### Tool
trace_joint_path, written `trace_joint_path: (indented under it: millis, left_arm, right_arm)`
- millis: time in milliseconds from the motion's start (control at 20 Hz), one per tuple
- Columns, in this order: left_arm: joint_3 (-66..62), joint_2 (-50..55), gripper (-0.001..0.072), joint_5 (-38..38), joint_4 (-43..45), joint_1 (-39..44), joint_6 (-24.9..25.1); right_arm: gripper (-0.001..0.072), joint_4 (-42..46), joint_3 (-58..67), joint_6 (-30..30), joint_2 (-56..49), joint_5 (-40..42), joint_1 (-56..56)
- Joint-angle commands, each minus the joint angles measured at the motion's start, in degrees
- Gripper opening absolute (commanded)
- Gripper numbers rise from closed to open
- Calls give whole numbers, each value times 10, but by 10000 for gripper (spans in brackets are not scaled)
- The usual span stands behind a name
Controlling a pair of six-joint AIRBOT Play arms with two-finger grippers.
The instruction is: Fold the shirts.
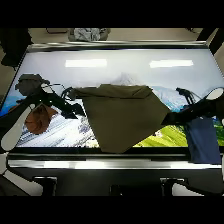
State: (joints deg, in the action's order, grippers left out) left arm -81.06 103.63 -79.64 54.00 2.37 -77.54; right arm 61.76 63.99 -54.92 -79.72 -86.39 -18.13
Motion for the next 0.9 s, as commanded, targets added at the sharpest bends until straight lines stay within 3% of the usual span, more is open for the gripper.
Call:
trace_joint_path:
  millis: [0, 100, 250, 300, 350, 600, 750, 850]
  left_arm:
    - [51, -1, 710, 49, -50, 30, 22]
    - [51, -1, 697, 75, -50, 41, 21]
    - [51, -1, 318, 112, -50, 56, 14]
    - [51, -1, 96, 114, -50, 58, 13]
    - [50, -2, 29, 114, -50, 59, 18]
    - [50, -14, 28, 113, -50, 59, 26]
    - [50, -29, 28, 112, -50, 59, 28]
    - [50, -39, 28, 111, -49, 59, 28]
  right_arm:
    - [649, -29, -96, 8, 19, 34, -1]
    - [650, -32, -134, 11, 19, 59, -1]
    - [650, -82, -201, 27, 20, 123, -1]
    - [650, -115, -222, 38, 20, 144, -1]
    - [650, -149, -243, 53, 20, 163, -1]
    - [649, -230, -301, 81, 20, 233, 6]
    - [646, -255, -301, 71, 19, 313, 86]
    - [525, -261, -292, 40, 19, 378, 131]
